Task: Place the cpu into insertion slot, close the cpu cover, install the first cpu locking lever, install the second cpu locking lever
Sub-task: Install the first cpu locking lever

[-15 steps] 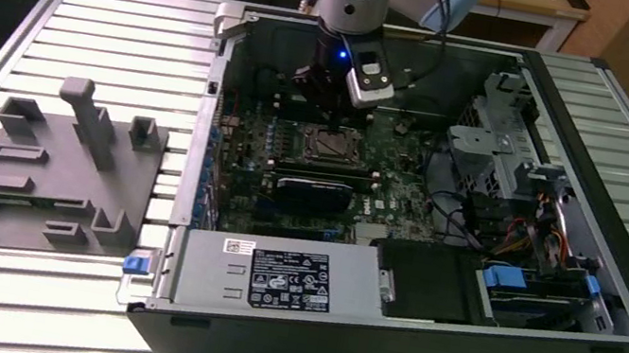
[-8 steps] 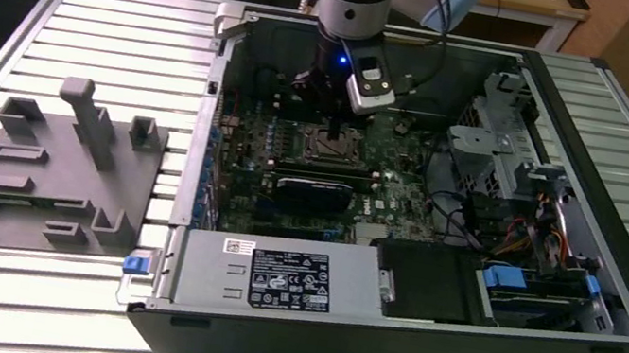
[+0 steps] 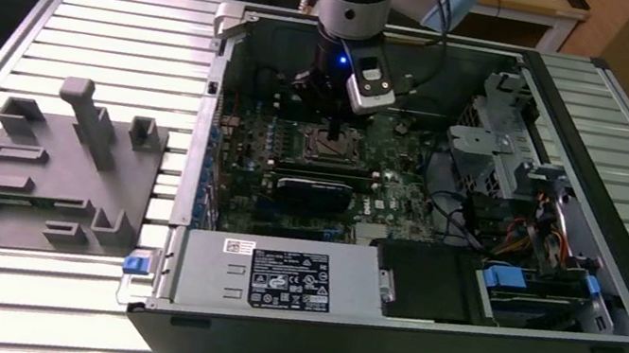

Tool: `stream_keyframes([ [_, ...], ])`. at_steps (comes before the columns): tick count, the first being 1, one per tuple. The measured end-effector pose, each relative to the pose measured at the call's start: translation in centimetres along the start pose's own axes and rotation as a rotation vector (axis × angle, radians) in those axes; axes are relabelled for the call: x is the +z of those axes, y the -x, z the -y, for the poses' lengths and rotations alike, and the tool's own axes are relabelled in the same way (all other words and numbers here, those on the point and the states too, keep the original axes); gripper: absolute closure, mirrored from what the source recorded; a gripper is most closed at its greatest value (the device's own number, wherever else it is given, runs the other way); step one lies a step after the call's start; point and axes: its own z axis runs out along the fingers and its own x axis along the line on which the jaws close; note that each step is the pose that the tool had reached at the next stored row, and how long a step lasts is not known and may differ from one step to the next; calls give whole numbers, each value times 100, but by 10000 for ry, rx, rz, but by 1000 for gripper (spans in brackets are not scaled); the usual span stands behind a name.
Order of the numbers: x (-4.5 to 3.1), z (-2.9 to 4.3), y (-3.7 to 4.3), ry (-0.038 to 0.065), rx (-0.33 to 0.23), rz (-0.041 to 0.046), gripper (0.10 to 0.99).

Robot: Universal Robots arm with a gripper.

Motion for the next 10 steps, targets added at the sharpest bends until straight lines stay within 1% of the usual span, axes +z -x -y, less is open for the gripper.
stream_keyframes([
  [4, -46, 0, 4, -45, -3, 9, 980],
  [10, -178, 1, 15, -96, -8, 20, 980],
])
